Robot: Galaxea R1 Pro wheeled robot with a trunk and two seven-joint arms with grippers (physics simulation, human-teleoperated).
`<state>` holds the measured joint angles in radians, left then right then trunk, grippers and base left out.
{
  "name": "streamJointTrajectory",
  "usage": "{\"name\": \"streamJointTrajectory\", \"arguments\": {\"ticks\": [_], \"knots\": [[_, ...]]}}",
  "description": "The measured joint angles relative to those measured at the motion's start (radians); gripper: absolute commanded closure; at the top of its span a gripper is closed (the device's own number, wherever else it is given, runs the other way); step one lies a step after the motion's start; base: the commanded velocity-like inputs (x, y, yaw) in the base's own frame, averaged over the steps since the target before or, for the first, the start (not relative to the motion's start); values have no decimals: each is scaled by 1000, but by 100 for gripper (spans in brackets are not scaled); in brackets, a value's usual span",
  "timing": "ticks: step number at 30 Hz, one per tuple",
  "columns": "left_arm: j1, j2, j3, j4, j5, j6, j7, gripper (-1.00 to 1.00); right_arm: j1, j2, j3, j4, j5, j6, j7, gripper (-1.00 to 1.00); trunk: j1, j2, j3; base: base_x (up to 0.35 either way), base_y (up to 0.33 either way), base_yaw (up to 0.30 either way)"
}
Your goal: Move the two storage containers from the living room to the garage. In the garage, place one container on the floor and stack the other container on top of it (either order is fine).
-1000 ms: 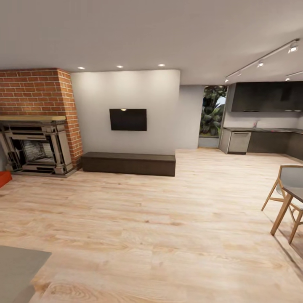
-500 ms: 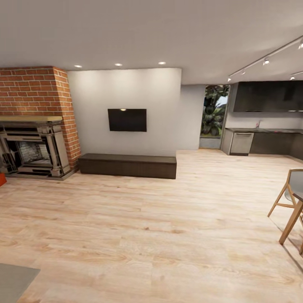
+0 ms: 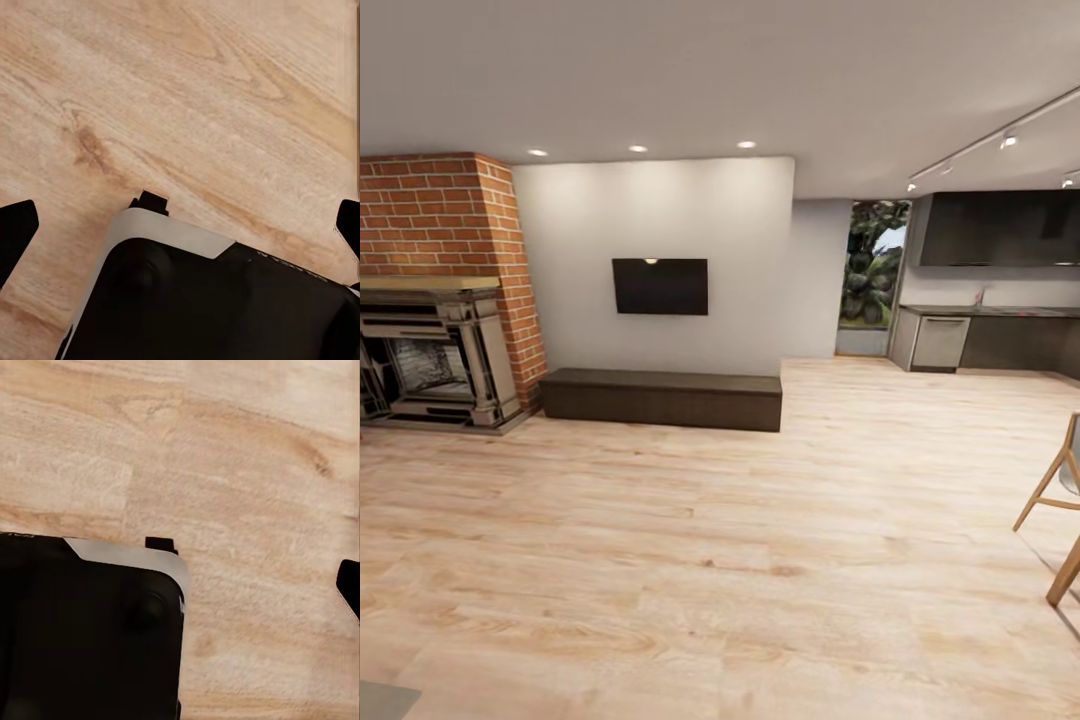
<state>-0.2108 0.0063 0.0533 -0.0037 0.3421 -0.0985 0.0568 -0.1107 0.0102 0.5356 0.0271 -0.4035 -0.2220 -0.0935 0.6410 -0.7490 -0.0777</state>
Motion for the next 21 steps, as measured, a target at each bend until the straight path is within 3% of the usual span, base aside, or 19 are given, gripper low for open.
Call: {"name": "streamJointTrajectory", "arguments": {"ticks": [9,21], "knots": [[0,0,0,0,-1,-1,0,-100,0,5,-5,-1,0,0,0,-100,0,0,0,323,0,19],[0,0,0,0,-1,-1,0,-100,0,3,-3,-1,0,0,-1,-100,0,0,0,323,0,242]]}}
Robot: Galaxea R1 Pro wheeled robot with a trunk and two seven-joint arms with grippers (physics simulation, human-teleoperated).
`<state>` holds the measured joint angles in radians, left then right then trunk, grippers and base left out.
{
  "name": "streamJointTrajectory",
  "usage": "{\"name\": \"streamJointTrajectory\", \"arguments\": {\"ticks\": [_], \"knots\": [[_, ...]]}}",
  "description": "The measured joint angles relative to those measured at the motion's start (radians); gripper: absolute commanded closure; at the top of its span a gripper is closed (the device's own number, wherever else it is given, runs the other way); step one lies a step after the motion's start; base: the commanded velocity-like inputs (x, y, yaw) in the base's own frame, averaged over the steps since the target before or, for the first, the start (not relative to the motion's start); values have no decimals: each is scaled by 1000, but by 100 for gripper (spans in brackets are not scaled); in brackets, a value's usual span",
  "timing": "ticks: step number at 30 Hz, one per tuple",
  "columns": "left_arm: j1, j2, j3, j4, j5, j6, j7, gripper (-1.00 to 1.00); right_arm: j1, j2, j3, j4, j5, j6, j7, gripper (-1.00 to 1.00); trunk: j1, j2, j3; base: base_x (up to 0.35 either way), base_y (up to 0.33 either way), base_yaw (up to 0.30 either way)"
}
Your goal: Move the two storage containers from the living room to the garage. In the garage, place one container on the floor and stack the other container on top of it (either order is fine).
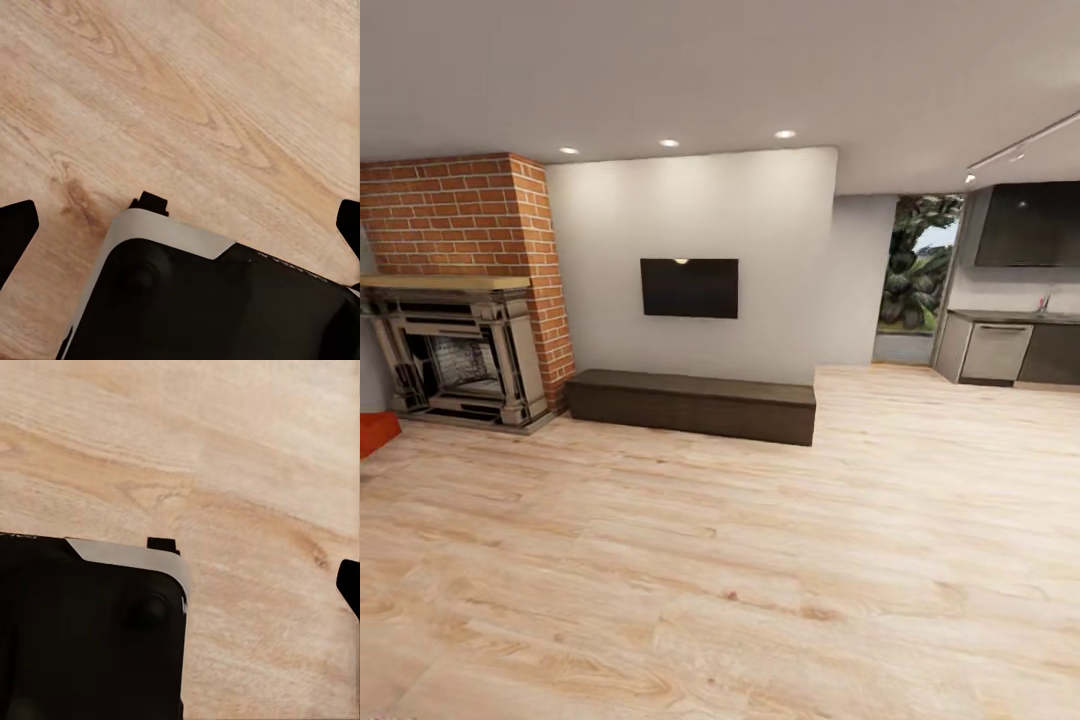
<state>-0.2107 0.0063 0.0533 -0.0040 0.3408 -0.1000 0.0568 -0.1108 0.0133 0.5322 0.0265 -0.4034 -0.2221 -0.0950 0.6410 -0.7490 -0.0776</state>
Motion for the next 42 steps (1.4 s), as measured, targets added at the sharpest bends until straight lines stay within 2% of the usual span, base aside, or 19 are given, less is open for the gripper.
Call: {"name": "streamJointTrajectory", "arguments": {"ticks": [29,42], "knots": [[0,0,0,0,1,0,0,-100,0,-2,1,0,0,0,0,-100,0,0,0,323,0,267],[0,0,0,0,0,0,0,-100,0,-4,3,0,0,0,0,-100,0,0,0,323,0,34]]}}
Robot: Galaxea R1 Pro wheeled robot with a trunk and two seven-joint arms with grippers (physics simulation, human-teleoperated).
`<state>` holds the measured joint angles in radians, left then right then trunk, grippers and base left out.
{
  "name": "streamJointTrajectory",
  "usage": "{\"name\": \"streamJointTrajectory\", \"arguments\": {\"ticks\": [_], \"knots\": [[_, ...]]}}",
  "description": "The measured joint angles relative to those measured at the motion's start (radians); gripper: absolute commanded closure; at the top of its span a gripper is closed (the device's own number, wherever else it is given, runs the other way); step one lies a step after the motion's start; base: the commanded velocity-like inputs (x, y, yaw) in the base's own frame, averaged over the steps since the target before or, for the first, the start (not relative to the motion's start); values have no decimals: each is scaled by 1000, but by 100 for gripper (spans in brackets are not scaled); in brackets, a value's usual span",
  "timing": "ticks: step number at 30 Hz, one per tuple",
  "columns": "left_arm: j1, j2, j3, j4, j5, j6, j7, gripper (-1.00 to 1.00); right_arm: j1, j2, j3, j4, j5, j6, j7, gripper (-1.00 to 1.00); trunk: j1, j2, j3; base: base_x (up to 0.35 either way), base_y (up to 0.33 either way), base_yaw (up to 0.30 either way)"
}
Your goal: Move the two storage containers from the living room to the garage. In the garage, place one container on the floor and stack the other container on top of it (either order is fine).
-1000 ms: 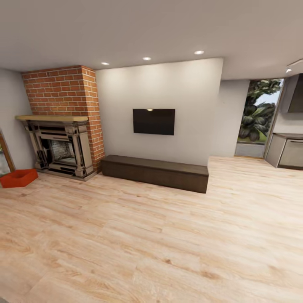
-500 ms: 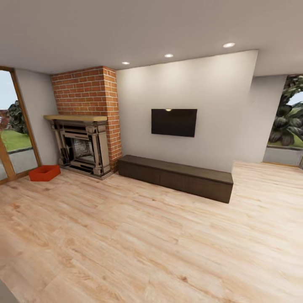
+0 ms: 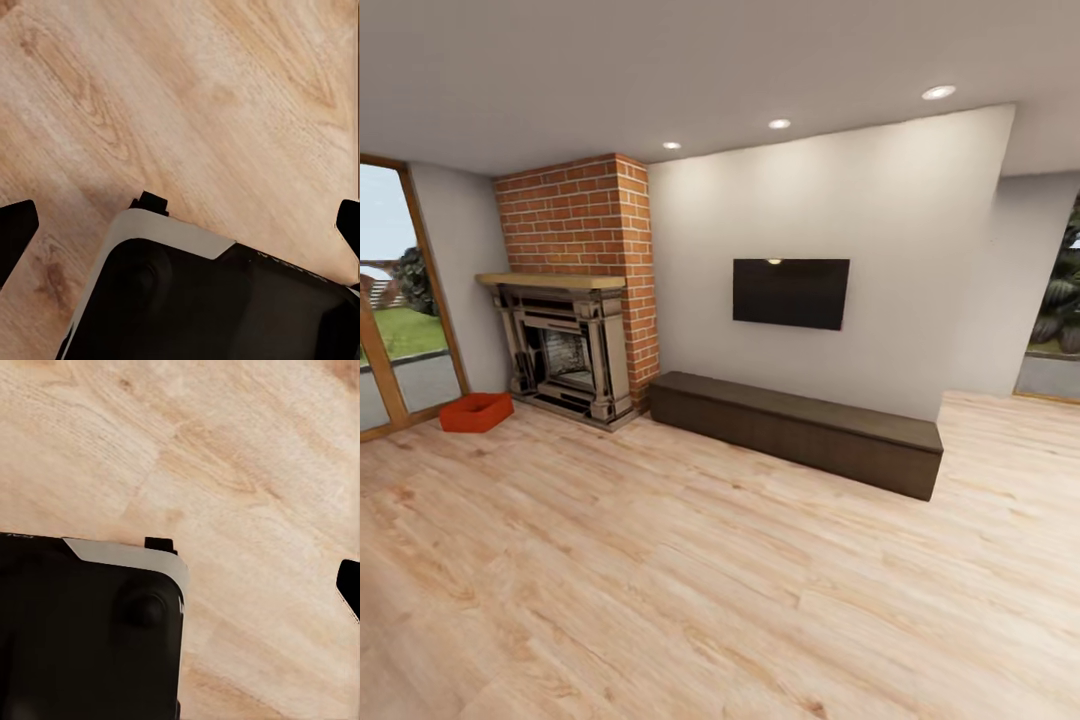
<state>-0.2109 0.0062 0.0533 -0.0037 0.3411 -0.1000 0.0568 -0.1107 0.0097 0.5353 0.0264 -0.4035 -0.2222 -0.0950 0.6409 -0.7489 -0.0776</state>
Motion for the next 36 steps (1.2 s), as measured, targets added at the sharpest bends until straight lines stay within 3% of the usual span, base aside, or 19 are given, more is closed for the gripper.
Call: {"name": "streamJointTrajectory", "arguments": {"ticks": [11,36], "knots": [[0,0,0,0,0,0,0,-100,0,4,-1,0,0,0,-1,-100,0,0,0,323,0,40],[0,0,0,0,0,0,0,-100,0,4,-3,0,-2,0,-2,-100,0,0,0,323,0,262]]}}
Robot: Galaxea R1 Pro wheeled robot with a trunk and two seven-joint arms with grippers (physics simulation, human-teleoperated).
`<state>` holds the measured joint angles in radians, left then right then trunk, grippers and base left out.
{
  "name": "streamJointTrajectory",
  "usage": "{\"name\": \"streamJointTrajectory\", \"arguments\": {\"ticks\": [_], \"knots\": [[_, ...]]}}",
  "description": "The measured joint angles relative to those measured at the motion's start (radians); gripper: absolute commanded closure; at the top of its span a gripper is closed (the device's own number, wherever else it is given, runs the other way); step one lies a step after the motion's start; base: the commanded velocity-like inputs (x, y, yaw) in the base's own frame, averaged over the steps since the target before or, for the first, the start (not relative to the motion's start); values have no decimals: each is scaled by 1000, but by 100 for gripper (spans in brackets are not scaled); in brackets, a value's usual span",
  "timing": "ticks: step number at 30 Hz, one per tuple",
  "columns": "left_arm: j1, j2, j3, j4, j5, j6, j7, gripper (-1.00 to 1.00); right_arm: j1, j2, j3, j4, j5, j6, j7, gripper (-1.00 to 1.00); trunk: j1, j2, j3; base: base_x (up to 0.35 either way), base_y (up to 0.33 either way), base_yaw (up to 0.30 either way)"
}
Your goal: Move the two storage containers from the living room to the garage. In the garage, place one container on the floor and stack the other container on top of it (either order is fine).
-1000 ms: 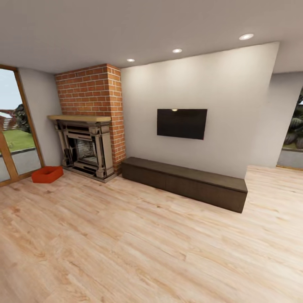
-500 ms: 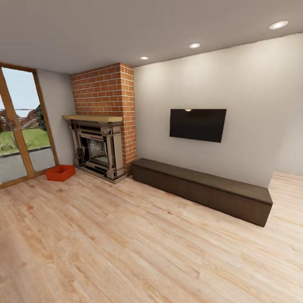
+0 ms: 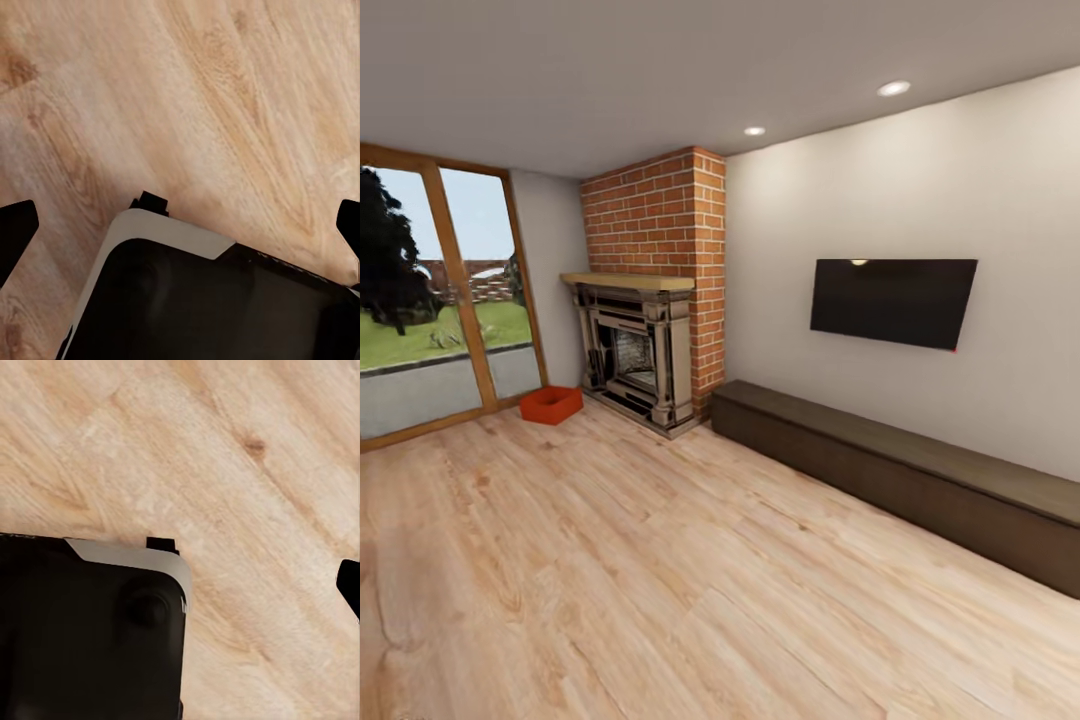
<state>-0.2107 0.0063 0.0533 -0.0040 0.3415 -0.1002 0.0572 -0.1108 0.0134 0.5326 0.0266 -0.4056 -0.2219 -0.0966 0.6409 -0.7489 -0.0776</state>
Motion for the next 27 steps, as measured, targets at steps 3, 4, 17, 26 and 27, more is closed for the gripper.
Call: {"name": "streamJointTrajectory", "arguments": {"ticks": [3,4,17,26,27], "knots": [[0,0,0,0,0,0,0,-100,0,1,-2,0,-1,0,0,-100,0,0,0,323,0,270],[0,0,0,0,0,0,0,-100,0,1,-2,0,-1,0,0,-100,0,0,0,323,0,269],[0,0,0,0,-1,0,0,-100,0,-2,-3,0,-2,1,0,-100,0,0,0,323,0,262],[0,0,0,0,0,0,0,-100,0,-1,-6,0,-2,0,0,-100,0,0,0,323,0,42],[0,0,0,0,0,0,0,-100,0,0,-6,0,-1,0,0,-100,0,0,0,323,0,3]]}}
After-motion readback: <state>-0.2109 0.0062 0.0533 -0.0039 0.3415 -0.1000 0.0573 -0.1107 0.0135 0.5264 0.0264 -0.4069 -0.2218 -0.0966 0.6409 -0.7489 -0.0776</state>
